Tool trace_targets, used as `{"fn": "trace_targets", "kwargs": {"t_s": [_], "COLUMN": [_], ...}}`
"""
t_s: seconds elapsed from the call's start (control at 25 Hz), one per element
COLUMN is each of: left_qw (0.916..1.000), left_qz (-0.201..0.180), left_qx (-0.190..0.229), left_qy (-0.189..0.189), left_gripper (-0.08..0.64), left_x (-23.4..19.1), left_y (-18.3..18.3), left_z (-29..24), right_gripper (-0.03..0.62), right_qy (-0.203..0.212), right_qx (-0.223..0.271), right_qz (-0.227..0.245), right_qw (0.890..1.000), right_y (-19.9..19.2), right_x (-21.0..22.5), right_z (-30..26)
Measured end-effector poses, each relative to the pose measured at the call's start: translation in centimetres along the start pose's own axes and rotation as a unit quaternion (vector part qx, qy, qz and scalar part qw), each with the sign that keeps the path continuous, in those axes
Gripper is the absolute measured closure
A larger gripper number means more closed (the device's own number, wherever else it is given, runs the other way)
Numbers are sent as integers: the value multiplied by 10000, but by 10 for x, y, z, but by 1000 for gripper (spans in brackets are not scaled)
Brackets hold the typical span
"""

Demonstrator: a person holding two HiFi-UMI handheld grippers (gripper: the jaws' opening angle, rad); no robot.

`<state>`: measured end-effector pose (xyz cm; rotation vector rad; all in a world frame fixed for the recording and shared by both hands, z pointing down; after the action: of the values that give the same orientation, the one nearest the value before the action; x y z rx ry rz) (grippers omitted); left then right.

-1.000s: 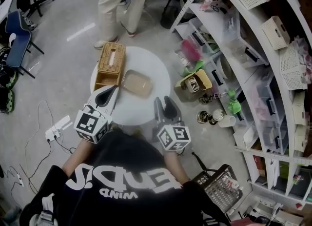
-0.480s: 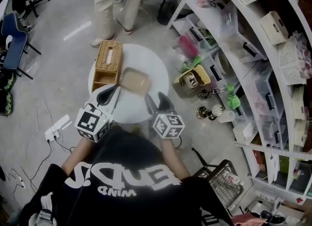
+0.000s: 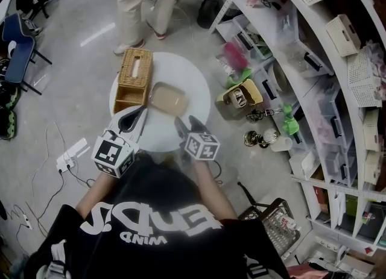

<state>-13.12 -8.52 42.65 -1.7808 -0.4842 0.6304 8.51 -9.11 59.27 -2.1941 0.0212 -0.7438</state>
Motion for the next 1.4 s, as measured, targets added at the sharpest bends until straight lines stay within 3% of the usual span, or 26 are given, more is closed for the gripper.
{"fn": "trace_targets", "kwargs": {"t_s": [0.52,1.4], "left_qw": [9997,9987], "left_qz": [-63,-68], "left_qx": [-232,-479], "left_qy": [58,128], "left_gripper": [558,558], "left_x": [-9,-26], "left_y": [-10,-18], "left_z": [-2,6], "right_gripper": [367,396], "right_qy": [101,139], "right_qx": [-608,-939], "right_qz": [-641,-1299], "right_qw": [9960,9870], "right_y": [-23,-33], "right_x": [37,54], "right_z": [-48,-85]}}
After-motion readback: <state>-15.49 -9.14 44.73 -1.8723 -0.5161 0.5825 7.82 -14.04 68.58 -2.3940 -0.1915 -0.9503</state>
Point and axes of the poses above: the fingertips, and each gripper's own axes: z backward along the fingers, x to its right, y out of its top, the point moved 8 cm from there along z, backward along the fingers, and after that the axes turned 1 degree about z, right-handed, at the moved point
